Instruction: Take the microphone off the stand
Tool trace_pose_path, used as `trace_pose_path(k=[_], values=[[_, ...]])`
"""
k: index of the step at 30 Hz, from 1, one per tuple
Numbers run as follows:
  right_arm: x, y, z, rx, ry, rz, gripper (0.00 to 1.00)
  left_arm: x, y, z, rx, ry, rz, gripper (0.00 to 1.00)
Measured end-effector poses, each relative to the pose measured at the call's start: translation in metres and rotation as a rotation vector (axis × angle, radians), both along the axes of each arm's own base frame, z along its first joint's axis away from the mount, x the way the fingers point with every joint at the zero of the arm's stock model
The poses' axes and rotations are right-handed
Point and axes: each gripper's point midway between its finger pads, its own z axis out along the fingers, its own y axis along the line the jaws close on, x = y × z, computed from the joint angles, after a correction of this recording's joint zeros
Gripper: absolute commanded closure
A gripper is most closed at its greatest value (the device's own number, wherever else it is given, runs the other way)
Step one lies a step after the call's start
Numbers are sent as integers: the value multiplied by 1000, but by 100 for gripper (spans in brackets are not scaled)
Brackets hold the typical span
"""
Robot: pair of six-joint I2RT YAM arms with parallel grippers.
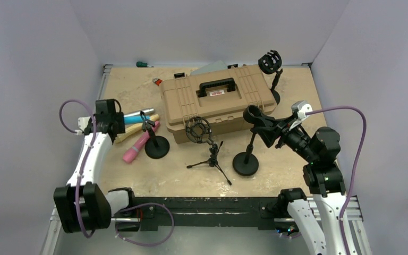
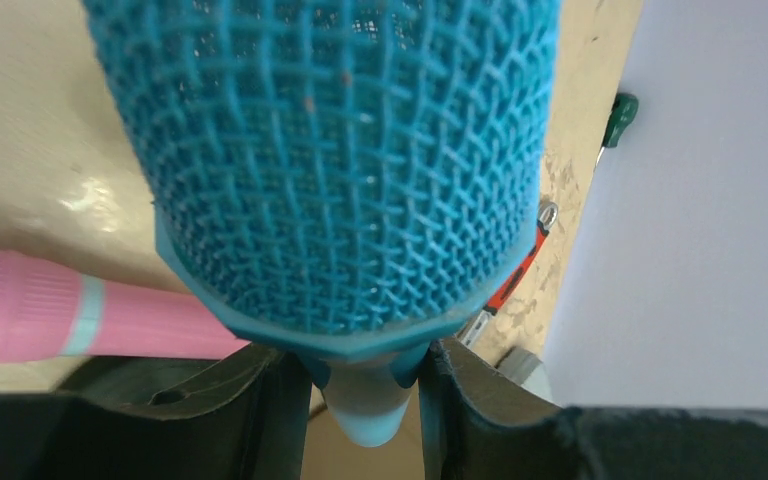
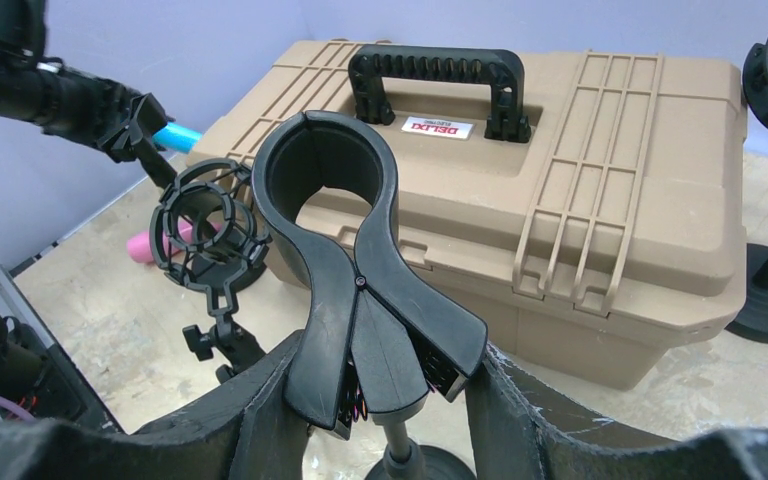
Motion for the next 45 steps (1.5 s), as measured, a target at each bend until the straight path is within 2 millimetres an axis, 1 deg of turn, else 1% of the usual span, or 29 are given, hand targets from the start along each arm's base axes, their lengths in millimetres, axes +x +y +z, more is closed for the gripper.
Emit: trace_pose_path(k=[4, 7, 10, 12, 15, 21, 25, 26, 29, 35, 42, 45], values=[[0, 0, 0, 0, 0, 0, 100, 27, -11, -26, -139, -3, 43, 100], [0, 0, 0, 0, 1, -1, 100, 40, -15, -47, -217, 16, 84, 100], [0, 0, 0, 0, 2, -1, 100, 51, -17, -61, -268, 29, 111, 100], [1, 0, -1, 0, 4, -1, 100, 61, -18, -66, -295, 41, 123, 100], [1, 0, -2, 0, 8, -1, 100, 85, -17, -65, -323, 36, 128, 100], [2, 0, -2, 0, 10, -2, 100, 139, -12, -46, -361, 6, 131, 100], [2, 0, -2, 0, 10, -2, 100, 169, -3, -40, -384, 20, 146, 100], [2, 0, -2, 0, 11, -2, 100, 173, -1, -41, -390, 29, 149, 100], [3, 0, -4, 0, 20, -3, 100, 180, 5, -51, -409, 82, 174, 100], [7, 0, -7, 3, 39, -10, 100, 185, 10, -75, -430, 200, 214, 100], [8, -2, -7, 2, 40, -19, 100, 173, 7, -103, -448, 300, 231, 100], [9, -3, -7, 1, 40, -28, 100, 168, 7, -114, -452, 336, 239, 89]])
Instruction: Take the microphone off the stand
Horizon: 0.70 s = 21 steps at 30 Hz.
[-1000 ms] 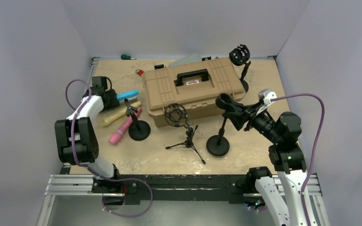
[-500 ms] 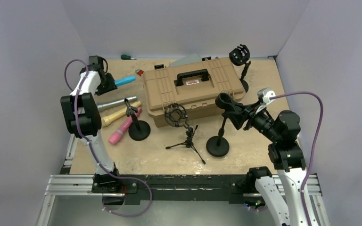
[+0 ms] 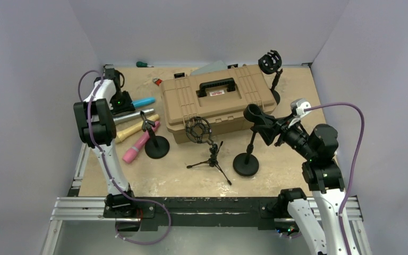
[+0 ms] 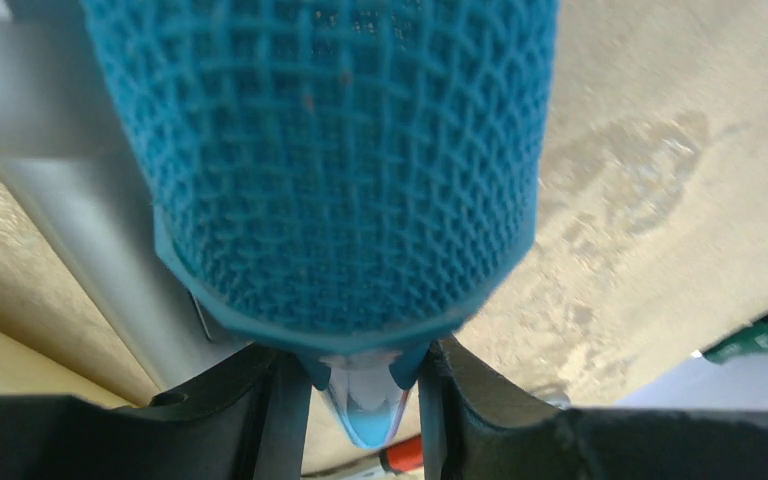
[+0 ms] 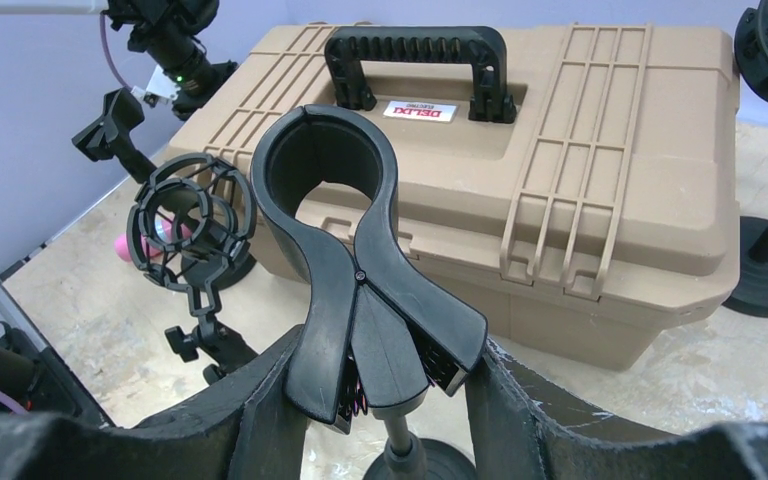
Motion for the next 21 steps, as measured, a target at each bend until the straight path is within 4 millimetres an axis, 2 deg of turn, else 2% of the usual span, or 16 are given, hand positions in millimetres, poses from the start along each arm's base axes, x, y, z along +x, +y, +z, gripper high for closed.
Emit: trace_pose_path(k=[5, 10, 13, 17, 21], values=[[0, 0, 0, 1, 2, -1, 100, -8, 0, -16, -22, 50, 6, 59], [0, 0, 0, 4, 4, -2, 100, -9, 2, -17, -25, 54, 6, 34], [0, 0, 0, 4, 4, -2, 100, -6, 4, -15, -28, 41, 3, 28], [1, 0, -1, 4, 6, -2, 100, -4, 5, -13, -29, 29, -10, 16], [2, 0, -1, 4, 8, -2, 100, -5, 5, -10, -24, 33, -36, 14]])
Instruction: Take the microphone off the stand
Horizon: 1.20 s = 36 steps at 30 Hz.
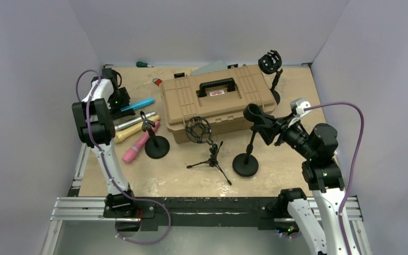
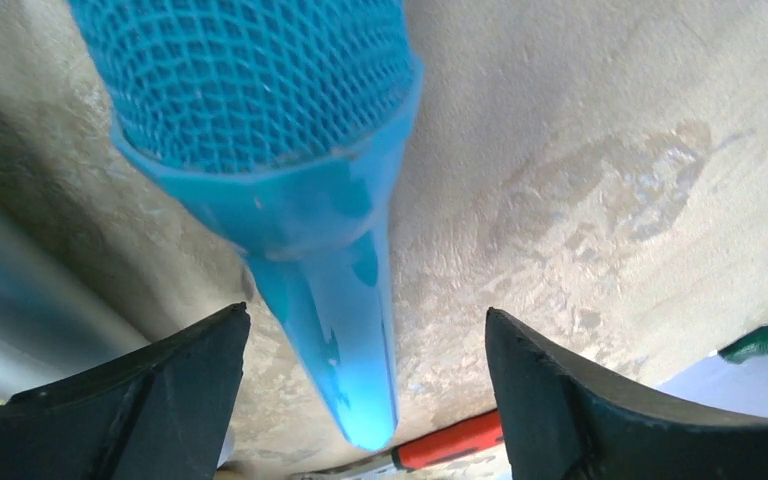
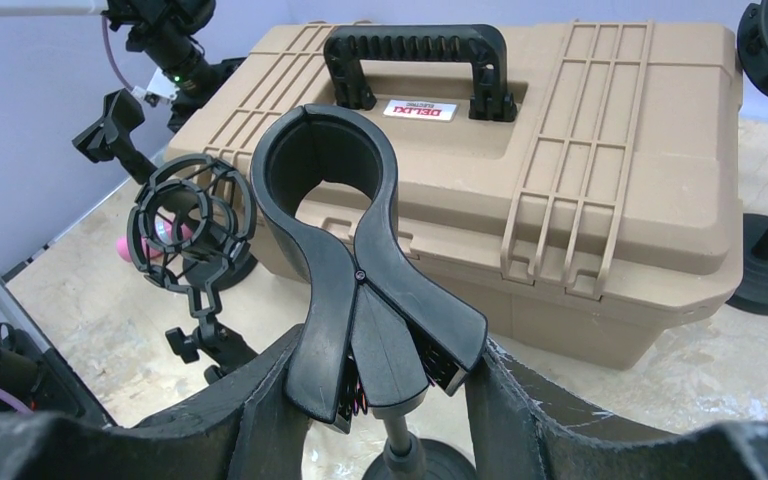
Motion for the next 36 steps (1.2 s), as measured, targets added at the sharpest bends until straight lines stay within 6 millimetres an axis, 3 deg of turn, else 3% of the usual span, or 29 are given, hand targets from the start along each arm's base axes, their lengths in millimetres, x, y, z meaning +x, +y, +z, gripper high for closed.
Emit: trace_pose_path(k=[3, 6, 12, 16, 20, 22, 24, 27, 29, 30, 32, 36], values=[[0, 0, 0, 0, 0, 0, 100, 0, -1, 12, 2, -17, -24, 14], [0, 0, 0, 0, 0, 0, 100, 1, -1, 46, 18, -96, -47, 14], [0, 0, 0, 1, 0, 0, 100, -24, -4, 173, 153, -375, -149, 12], [0, 0, 0, 2, 2, 1, 100, -62, -10, 267, 323, -617, -257, 12], [2, 1, 0, 3, 4, 6, 83, -98, -40, 332, 437, -858, -431, 12], [2, 2, 0, 4, 5, 14, 73, -108, -80, 356, 454, -984, -608, 12], [0, 4, 0, 5, 5, 26, 65, -115, -137, 374, 436, -1113, -848, 11], [-1, 5, 0, 4, 3, 34, 55, -137, -222, 384, 353, -1272, -1195, 9], [-3, 5, 0, 5, 2, 37, 50, -164, -278, 384, 271, -1367, -1415, 8], [-4, 5, 0, 5, 4, 38, 42, -179, -302, 383, 237, -1410, -1512, 8], [-7, 6, 0, 8, 10, 45, 29, -211, -339, 382, 181, -1484, -1677, 8], [-15, 8, 13, 27, 1, 55, 20, -254, -390, 384, 106, -1586, -1902, 8]])
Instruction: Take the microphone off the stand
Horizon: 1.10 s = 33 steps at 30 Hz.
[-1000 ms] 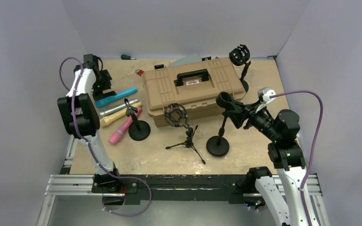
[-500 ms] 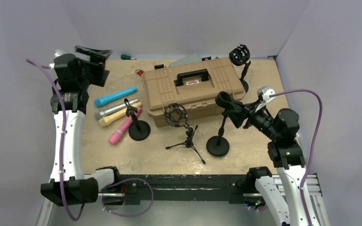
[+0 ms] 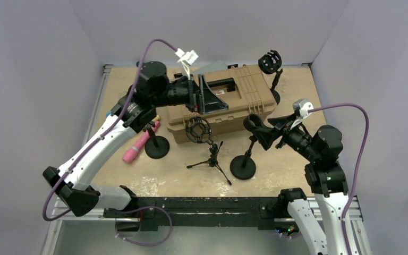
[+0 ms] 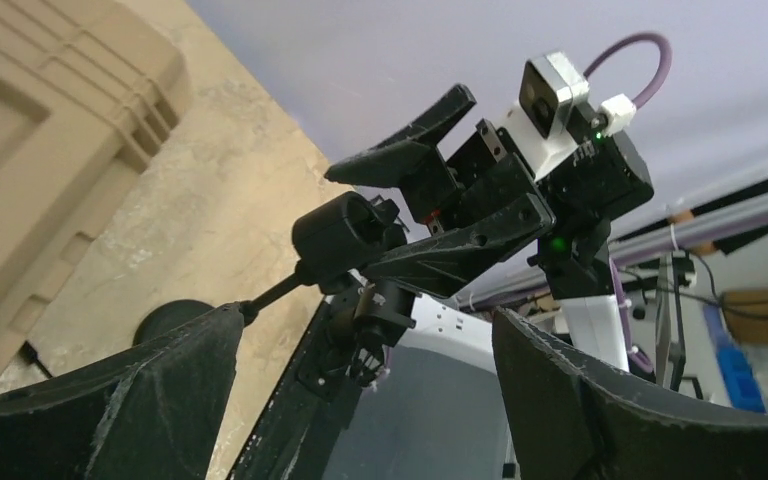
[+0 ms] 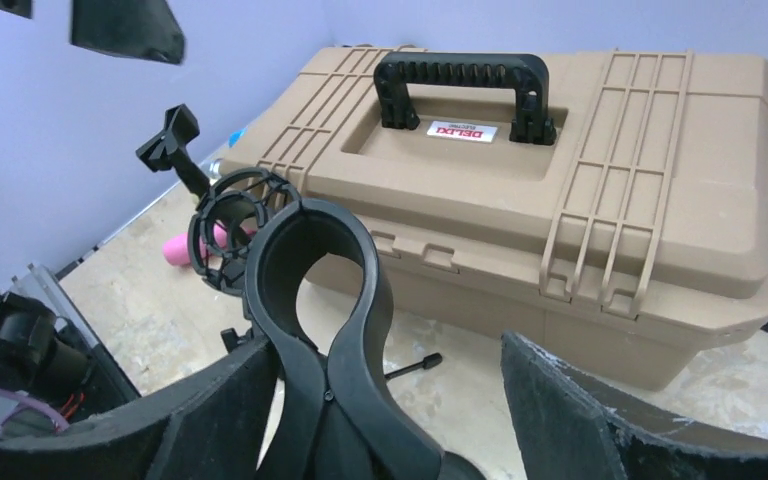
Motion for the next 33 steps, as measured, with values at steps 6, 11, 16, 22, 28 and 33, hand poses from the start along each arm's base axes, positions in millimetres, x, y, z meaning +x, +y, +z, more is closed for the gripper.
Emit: trace_pose_path(k=[6, 11, 16, 22, 28, 33], values=[[-11, -1, 11, 19, -15, -2, 16, -19, -49, -20, 78, -43, -155, 8], [-22, -1, 15, 39, -12, -8, 16, -29, -76, -57, 159, 7, -232, 15], [-28, -1, 34, 74, -35, -13, 16, -28, -89, -82, 207, 59, -254, 14], [-31, -8, 57, 102, -95, -65, 16, -25, -96, -85, 209, 74, -260, 19], [-33, -16, 64, 114, -125, -114, 17, -27, -115, -85, 185, 92, -284, 23], [-30, -20, 63, 113, -122, -149, 17, -37, -132, -98, 195, 141, -320, 40]])
